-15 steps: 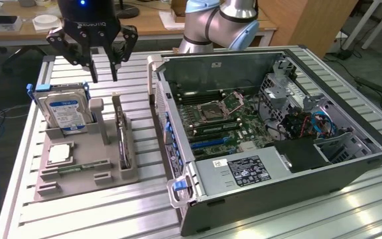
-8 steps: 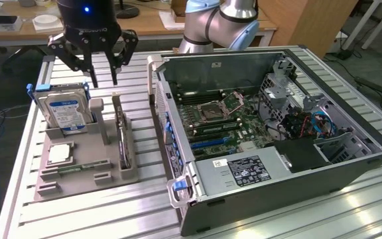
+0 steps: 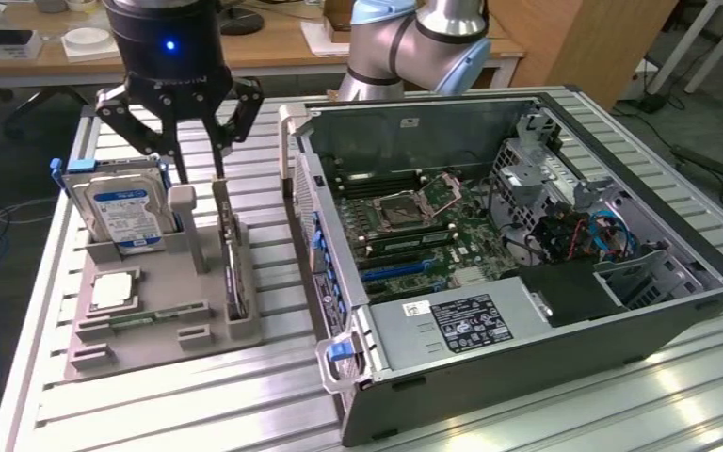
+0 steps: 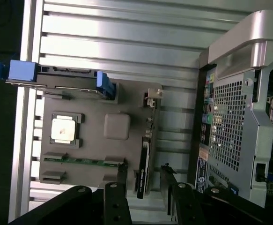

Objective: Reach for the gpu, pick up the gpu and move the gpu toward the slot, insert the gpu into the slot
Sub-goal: 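Pick up the gpu and move the gpu toward the slot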

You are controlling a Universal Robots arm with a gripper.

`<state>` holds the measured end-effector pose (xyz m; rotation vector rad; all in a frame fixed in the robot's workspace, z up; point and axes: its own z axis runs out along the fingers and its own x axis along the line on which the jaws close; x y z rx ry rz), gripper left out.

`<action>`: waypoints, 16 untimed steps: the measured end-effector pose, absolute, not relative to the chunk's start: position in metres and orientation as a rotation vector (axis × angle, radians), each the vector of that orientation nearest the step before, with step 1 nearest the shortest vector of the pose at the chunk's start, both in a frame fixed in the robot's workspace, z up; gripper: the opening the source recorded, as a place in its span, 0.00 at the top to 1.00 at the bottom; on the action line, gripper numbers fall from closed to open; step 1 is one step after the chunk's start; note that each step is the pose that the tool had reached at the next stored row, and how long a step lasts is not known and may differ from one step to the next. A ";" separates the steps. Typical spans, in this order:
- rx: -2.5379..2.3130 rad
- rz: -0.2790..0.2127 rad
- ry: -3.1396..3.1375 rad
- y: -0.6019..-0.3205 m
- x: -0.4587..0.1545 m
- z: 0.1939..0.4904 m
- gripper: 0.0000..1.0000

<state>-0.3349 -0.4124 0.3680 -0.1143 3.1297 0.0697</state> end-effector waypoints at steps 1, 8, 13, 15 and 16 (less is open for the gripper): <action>-0.114 0.070 3.130 -0.414 -0.335 0.366 0.58; -0.101 0.070 3.130 -0.416 -0.334 0.353 0.58; -0.080 0.069 3.130 -0.418 -0.333 0.345 0.58; -0.078 0.070 3.130 -0.419 -0.333 0.341 0.58; -0.077 0.069 3.130 -0.420 -0.333 0.339 0.58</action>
